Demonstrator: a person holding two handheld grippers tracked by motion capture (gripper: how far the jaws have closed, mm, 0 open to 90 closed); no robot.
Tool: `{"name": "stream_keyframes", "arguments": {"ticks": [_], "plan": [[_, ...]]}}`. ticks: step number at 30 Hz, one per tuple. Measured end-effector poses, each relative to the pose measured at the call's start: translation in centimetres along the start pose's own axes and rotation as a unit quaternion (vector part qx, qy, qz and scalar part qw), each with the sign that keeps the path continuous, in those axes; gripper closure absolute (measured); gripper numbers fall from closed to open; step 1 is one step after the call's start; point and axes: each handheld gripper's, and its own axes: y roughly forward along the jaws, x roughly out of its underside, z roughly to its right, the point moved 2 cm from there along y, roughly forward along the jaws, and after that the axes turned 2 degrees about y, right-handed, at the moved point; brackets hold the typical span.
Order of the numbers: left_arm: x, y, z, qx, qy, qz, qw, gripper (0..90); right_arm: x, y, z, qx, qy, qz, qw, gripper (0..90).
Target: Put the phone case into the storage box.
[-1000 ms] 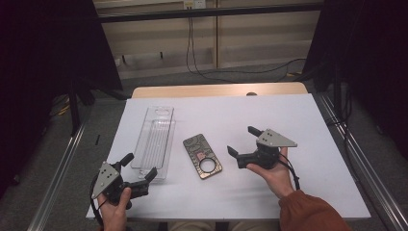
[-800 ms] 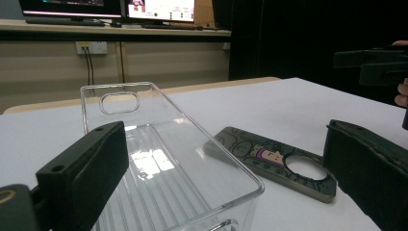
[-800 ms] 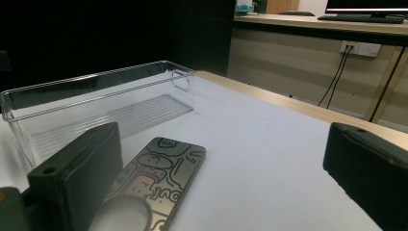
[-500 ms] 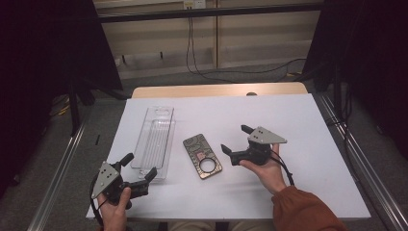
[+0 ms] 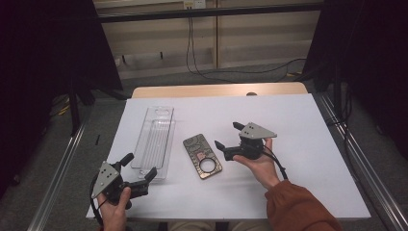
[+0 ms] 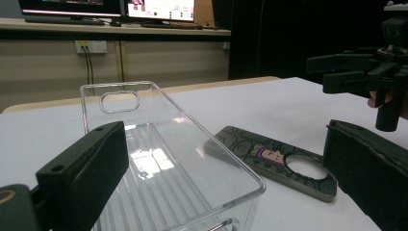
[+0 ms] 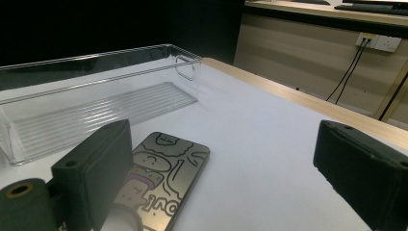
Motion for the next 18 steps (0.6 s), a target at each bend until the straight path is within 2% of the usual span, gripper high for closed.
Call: {"name": "stream_keyframes", "arguments": {"ticks": [5, 8, 12, 15, 18], "plan": [[0.0, 0.0, 0.1, -0.002, -0.004, 0.000, 1.0000, 2.4, -0.5, 0.7, -0.3, -0.004, 0.000, 0.012, 0.9999, 8.9], [0.0, 0.0, 0.0, -0.002, 0.000, 0.000, 1.0000, 2.4, -0.6, 1.1, -0.3, -0.002, 0.002, 0.006, 1.0000, 9.1], [0.0, 0.0, 0.1, -0.002, -0.004, 0.000, 1.0000, 2.4, -0.9, 1.8, -0.4, -0.011, 0.008, 0.002, 0.9999, 13.9], [0.0, 0.0, -0.1, -0.002, 0.000, -0.003, 1.0000, 2.4, -0.9, 2.1, -0.3, -0.013, 0.016, -0.012, 0.9997, 16.5], [0.1, 0.0, -0.2, 0.002, 0.001, -0.003, 1.0000, 2.4, -0.9, 2.2, -0.1, -0.016, 0.019, -0.018, 0.9995, 16.8]]}}
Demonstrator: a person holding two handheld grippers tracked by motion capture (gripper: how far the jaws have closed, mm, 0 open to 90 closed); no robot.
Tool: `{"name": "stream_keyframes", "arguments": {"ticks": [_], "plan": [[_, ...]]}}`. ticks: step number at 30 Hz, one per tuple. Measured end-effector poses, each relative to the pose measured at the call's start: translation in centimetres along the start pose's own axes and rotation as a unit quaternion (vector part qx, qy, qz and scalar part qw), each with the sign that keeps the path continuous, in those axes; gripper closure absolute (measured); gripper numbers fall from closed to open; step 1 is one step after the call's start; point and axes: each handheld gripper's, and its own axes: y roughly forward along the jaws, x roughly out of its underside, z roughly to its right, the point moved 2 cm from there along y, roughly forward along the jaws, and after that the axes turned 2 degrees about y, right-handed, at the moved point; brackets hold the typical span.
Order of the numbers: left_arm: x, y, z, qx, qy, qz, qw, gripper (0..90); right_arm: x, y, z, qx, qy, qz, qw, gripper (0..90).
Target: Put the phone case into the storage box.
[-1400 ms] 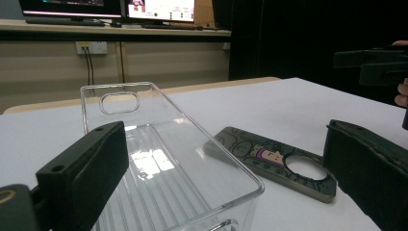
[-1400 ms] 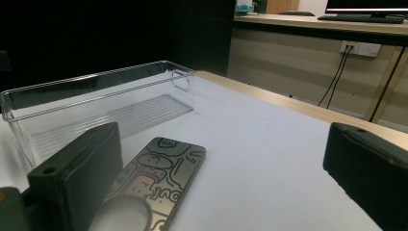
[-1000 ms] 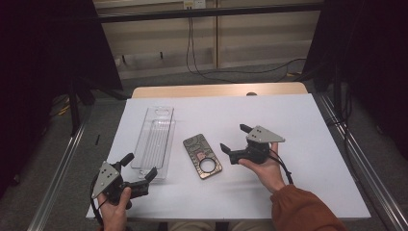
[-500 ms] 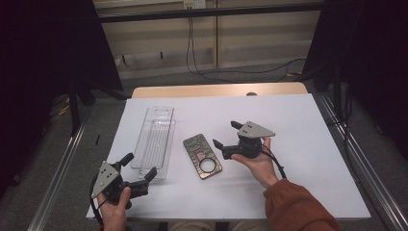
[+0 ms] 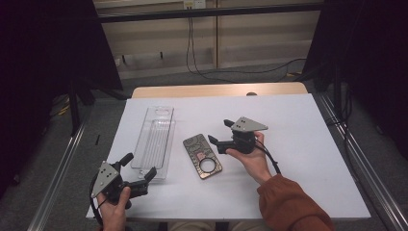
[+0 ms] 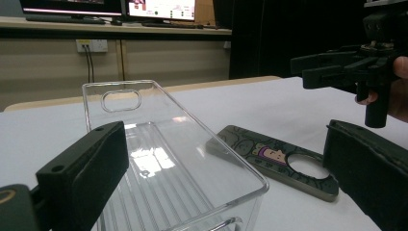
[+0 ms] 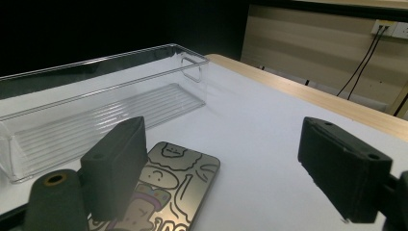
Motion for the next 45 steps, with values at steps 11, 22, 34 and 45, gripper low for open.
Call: {"name": "stream_keyframes", "arguments": {"ticks": [11, 22, 34, 45], "plan": [[0.0, 0.0, 0.0, 0.000, 0.000, 0.000, 1.0000, 2.4, -0.7, 1.5, 0.1, -0.007, 0.005, -0.035, 0.9994, 25.3], [0.0, 0.1, 0.0, 0.002, -0.001, -0.001, 1.0000, 2.4, -1.2, 1.6, 0.8, -0.078, 0.070, -0.140, 0.9846, 58.6], [0.1, 0.1, 0.1, 0.003, -0.001, -0.004, 1.0000, 2.4, -0.4, 1.9, 0.6, -0.120, 0.088, -0.279, 0.9488, 82.9], [0.1, 0.1, 0.1, -0.001, -0.004, -0.003, 1.0000, 2.4, -0.6, 2.4, -0.6, -0.134, 0.087, -0.362, 0.9184, 90.0]]}}
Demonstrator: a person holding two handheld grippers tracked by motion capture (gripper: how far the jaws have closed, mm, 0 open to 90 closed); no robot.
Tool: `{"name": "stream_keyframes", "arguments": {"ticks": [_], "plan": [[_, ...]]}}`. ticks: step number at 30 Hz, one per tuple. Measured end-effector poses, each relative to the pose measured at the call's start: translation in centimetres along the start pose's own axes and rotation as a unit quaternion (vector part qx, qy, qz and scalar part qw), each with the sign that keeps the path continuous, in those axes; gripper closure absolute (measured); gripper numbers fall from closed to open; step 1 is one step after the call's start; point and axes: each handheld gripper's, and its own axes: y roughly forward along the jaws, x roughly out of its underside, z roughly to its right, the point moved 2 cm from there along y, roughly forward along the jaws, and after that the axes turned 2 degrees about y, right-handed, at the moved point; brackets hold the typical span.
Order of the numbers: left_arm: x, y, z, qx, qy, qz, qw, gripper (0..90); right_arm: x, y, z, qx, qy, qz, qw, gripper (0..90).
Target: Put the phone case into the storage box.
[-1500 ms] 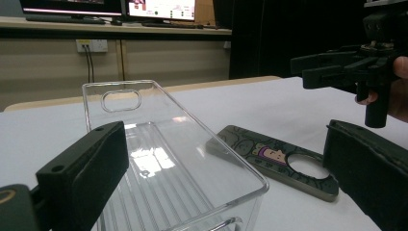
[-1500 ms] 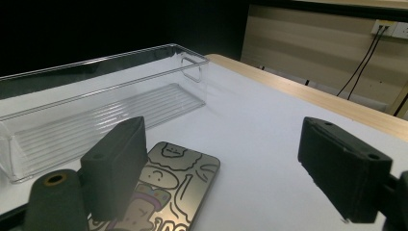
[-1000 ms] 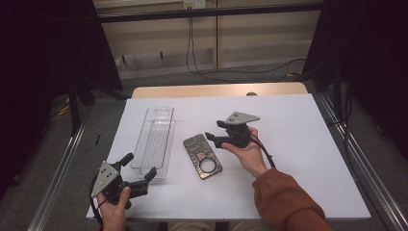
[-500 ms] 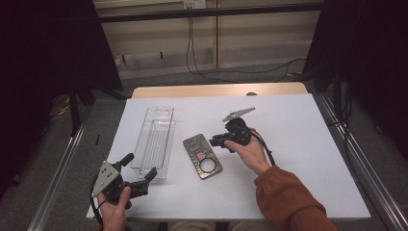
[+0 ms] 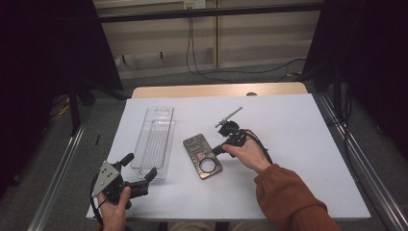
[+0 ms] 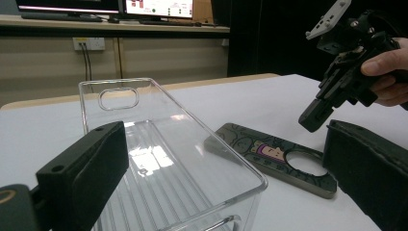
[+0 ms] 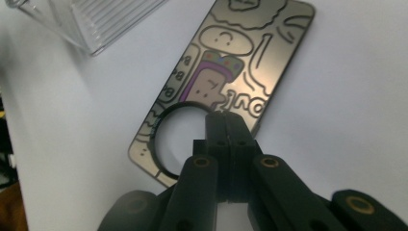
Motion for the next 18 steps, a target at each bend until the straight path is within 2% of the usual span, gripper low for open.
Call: {"name": "stream_keyframes", "arguments": {"ticks": [5, 6, 8, 9, 11, 15, 18], "plan": [[0.0, 0.0, 0.0, 0.001, 0.000, 0.000, 1.0000, 2.4, -0.2, 0.7, -0.8, -0.007, -0.017, -0.033, 0.9993, 90.0], [0.0, 0.0, 0.0, 0.000, 0.000, 0.000, 1.0000, 2.4, -0.2, 0.8, -1.1, -0.010, -0.013, -0.039, 0.9991, 90.0], [0.0, 0.0, 0.0, 0.001, 0.001, 0.000, 1.0000, 2.4, -0.3, 1.0, -1.5, -0.007, -0.018, -0.044, 0.9988, 90.0], [0.0, 0.0, 0.0, 0.001, 0.000, 0.000, 1.0000, 2.4, -0.3, 1.1, -1.8, -0.007, -0.025, -0.056, 0.9981, 90.0], [0.0, 0.0, 0.0, 0.002, 0.001, 0.001, 1.0000, 2.4, -0.4, 1.4, -2.5, -0.010, -0.022, -0.062, 0.9978, 90.0], [0.0, 0.0, 0.0, 0.000, 0.000, 0.001, 1.0000, 2.4, -0.8, 1.7, -3.4, -0.018, -0.042, -0.064, 0.9969, 90.0], [0.0, 0.0, 0.1, 0.003, 0.007, -0.002, 1.0000, 2.4, -0.8, 2.1, -3.8, -0.023, -0.043, -0.063, 0.9968, 90.0]]}}
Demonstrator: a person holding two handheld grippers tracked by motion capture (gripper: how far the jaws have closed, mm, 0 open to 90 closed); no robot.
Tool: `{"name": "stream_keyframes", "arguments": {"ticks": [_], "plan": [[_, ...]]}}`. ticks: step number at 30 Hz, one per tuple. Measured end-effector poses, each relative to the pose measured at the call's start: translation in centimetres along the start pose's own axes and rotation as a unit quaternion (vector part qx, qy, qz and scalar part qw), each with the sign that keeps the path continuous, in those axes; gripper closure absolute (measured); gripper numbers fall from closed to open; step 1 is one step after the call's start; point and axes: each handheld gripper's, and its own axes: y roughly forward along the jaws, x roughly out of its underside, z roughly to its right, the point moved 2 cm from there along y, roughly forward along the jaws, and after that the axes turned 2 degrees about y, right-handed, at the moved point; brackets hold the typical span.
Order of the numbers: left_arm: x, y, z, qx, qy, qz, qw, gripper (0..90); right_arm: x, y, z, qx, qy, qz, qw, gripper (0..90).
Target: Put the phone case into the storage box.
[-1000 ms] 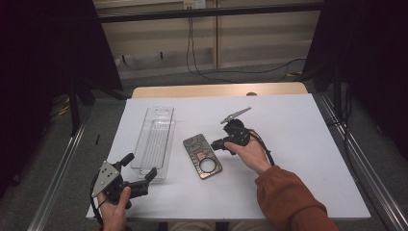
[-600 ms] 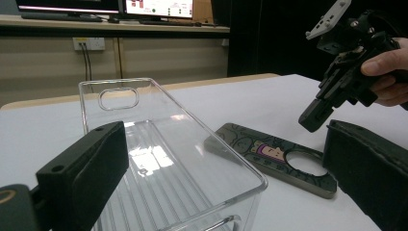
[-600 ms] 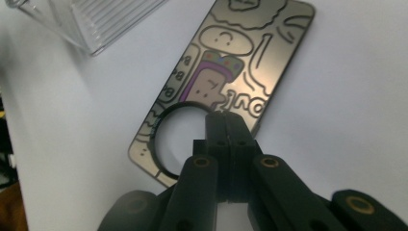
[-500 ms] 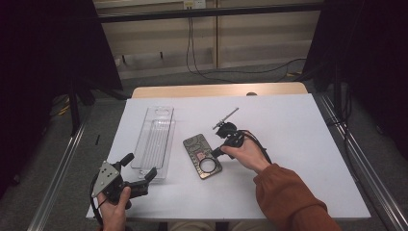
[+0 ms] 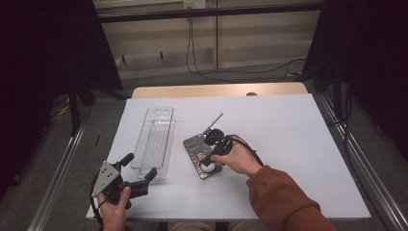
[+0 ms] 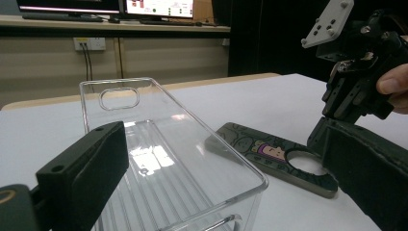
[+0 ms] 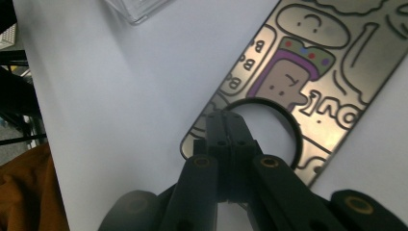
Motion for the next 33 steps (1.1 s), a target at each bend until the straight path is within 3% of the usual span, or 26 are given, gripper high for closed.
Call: {"name": "stream_keyframes", "arguments": {"ticks": [14, 22, 26, 32, 33], "plan": [[0.1, 0.1, -0.2, -0.004, -0.001, -0.002, 1.0000, 2.2, -0.4, 2.1, -1.8, -0.024, -0.024, -0.008, 0.9994, 90.0], [0.1, 0.1, -0.2, -0.004, -0.004, 0.001, 1.0000, 2.2, -0.4, 3.5, -2.0, -0.028, -0.040, -0.022, 0.9986, 90.0], [0.1, 0.0, -0.2, -0.003, 0.000, -0.004, 1.0000, 2.2, -0.1, 3.9, -2.0, -0.034, -0.030, -0.023, 0.9987, 90.0], [0.1, 0.0, -0.1, -0.003, -0.001, -0.003, 1.0000, 2.2, 0.1, 3.9, -2.0, -0.034, -0.041, -0.036, 0.9979, 90.0], [0.1, -0.1, -0.2, -0.002, 0.001, -0.004, 1.0000, 2.2, 0.1, 3.9, -2.1, -0.031, -0.032, -0.035, 0.9984, 90.0]]}}
